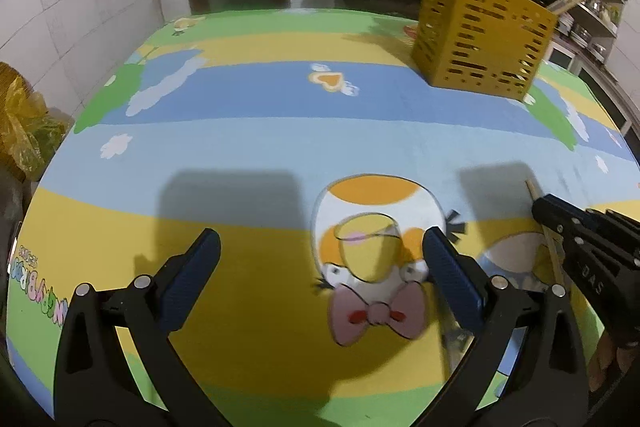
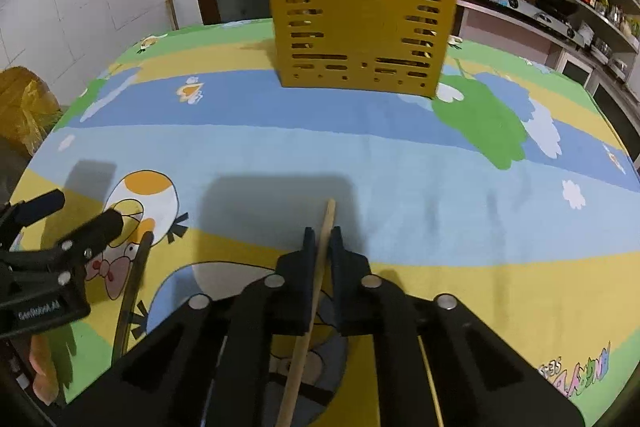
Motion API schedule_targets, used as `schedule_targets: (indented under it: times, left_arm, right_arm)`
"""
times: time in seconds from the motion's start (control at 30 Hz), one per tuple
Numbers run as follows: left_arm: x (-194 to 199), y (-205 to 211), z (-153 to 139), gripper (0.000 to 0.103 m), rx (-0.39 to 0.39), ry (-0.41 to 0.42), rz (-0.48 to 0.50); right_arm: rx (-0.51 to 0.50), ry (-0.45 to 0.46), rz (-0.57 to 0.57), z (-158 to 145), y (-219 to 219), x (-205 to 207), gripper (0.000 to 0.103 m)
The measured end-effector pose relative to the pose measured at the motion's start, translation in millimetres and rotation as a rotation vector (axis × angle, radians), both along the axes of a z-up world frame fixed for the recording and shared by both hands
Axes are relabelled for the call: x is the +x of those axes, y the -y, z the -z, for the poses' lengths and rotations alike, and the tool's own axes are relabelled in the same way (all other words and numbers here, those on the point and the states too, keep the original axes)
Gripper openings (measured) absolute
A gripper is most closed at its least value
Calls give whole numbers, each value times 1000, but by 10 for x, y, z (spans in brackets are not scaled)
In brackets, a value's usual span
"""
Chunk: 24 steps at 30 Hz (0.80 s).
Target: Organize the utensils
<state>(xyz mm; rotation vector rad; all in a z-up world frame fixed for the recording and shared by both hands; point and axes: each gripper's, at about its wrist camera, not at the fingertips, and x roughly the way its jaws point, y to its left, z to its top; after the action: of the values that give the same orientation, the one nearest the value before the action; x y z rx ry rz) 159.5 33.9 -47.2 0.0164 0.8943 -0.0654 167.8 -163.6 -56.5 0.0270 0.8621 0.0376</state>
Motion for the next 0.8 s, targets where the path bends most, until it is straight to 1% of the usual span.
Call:
schedule_targets:
  times: [0.2,0.27,0.37,0.47,0.53,0.6,0.63,0.67,0.7,0.73,0.8]
  left_arm:
    - [-71,190,23,97,-40,-40,18]
    - [-92,295,44,97,-39,-53,35]
    - [-109,421,66,91,-17,-61,63]
    - [-75,505,112,79,0,-91,86]
    - [-66,520,110,74,14,-89,84]
    - [-60,501,98,66,9,-100,83]
    - [-57,489,92,63,10,-103,81]
    - [-58,478,85,57,15,-107,80]
    - [-58,470,80,53,20,-111,83]
    - [-60,467,79,51,23,-115,85]
    - [-69,467,78,46,34,-121,87]
  right_arm:
    - [24,-16,18,5,298,-59,8]
    - [22,-17,23,-4,387,-92,8]
    - [30,-18,35,-1,508,-126,8]
    - [25,-11,50,1,573,-133,8]
    - [24,-7,59,-1,585,-132,9]
    - [23,-8,65,6,586,-125,10]
    - [18,-8,70,9,582,-119,12]
    - [14,-7,79,8,580,-115,22]
    - [13,-4,88,3,580,-116,40]
    - [17,0,93,-5,579,-123,44]
    - [21,3,94,-7,571,-139,45]
